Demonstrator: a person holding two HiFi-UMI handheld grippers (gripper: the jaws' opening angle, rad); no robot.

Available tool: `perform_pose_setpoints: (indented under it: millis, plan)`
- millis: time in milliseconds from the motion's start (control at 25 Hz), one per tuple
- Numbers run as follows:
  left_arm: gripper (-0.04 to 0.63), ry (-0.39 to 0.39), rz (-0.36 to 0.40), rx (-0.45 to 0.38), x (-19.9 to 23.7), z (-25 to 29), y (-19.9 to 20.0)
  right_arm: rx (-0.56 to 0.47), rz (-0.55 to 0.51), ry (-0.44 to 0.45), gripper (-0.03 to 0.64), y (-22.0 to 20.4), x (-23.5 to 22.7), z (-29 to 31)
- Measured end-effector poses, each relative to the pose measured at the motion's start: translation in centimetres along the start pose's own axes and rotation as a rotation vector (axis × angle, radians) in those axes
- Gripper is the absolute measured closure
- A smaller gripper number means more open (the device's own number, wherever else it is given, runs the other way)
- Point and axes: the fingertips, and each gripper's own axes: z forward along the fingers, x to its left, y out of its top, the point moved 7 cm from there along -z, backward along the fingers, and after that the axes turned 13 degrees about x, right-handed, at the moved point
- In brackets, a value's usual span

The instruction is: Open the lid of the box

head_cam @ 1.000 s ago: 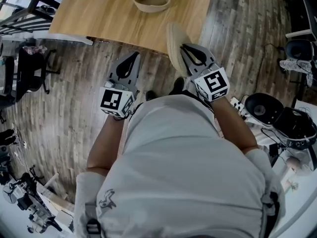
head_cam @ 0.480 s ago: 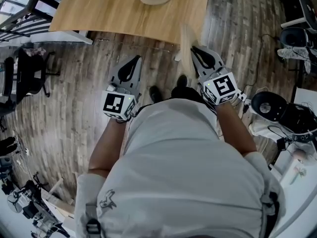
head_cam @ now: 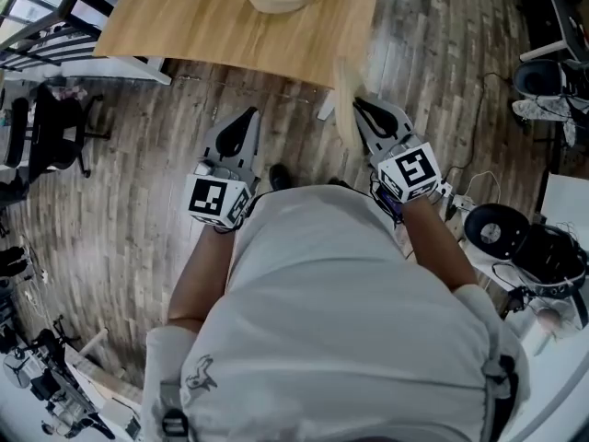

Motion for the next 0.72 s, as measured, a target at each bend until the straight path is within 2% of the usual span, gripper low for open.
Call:
perform_pose_setpoints:
  millis: [360,600,720]
  plan:
    - [0.59,0.047,0.024,0.013,-6.5,1.4,-0.7,-0.007,-0.018,0.057,0.58,-4.1,-1.8,-5.0]
    - [0.589,0.068,-0.047,-0.008,-10.3,0.9,-1.3,-0.016,-0.009,0.067,0.58,-6.0,-2.3,-8.9]
    - [0.59,0.079,-0.056,-0.014,-11.6,0.6,-1.5,-0.024,-0.007,0.073,0.58,-6.6,-2.3,-10.1]
